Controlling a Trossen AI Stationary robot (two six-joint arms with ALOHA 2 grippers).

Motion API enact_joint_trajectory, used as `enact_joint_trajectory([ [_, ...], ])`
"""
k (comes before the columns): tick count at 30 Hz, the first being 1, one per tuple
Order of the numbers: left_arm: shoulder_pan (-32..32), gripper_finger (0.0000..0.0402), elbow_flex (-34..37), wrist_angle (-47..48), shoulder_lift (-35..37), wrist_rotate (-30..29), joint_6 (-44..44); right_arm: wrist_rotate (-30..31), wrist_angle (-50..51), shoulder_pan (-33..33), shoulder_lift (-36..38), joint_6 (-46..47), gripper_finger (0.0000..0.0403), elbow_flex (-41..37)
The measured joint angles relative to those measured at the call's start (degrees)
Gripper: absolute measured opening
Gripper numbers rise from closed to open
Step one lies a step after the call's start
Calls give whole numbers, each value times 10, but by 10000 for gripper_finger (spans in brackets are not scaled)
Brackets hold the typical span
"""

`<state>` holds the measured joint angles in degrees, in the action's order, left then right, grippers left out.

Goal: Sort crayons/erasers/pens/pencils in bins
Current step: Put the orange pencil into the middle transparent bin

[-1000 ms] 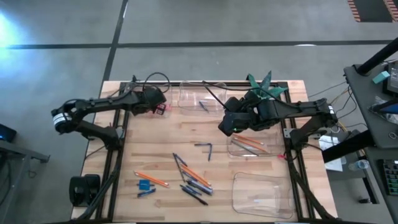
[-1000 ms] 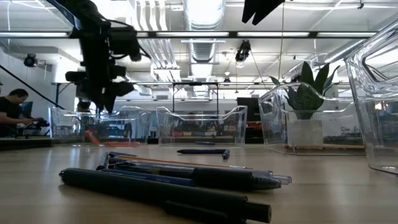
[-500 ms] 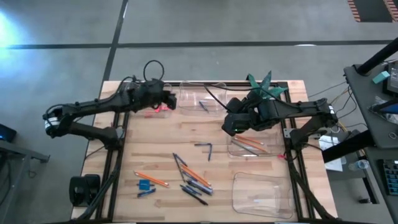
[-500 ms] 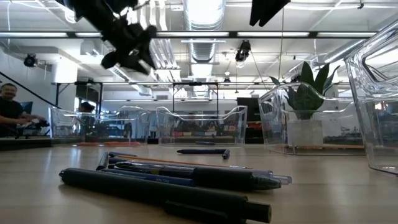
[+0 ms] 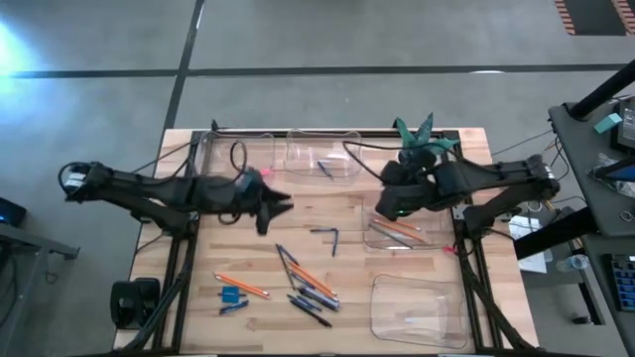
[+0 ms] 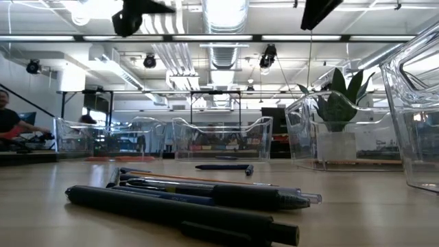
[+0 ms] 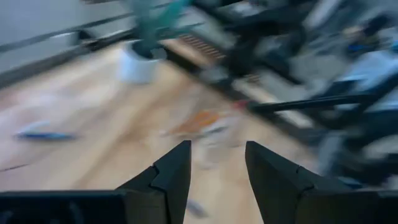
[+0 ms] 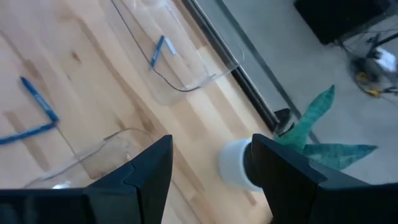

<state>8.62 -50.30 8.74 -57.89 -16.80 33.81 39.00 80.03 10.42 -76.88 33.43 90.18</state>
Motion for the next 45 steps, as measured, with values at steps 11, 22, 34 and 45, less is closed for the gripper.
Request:
enact_joint_trajectory([
  [11, 193, 139, 1, -6, -71, 0, 309, -95, -263, 85, 88, -5, 210, -165],
  [22, 328, 139, 1, 20, -177, 29, 651, -95, -323, 149, 71, -5, 210, -221],
  [34, 333, 139, -12, 81, -241, 144, 344, -95, -353, 152, 68, -5, 210, -209],
  [45, 325, 131, -9, 268, -275, 78, 117, -94, -429, 152, 65, -4, 210, -204],
])
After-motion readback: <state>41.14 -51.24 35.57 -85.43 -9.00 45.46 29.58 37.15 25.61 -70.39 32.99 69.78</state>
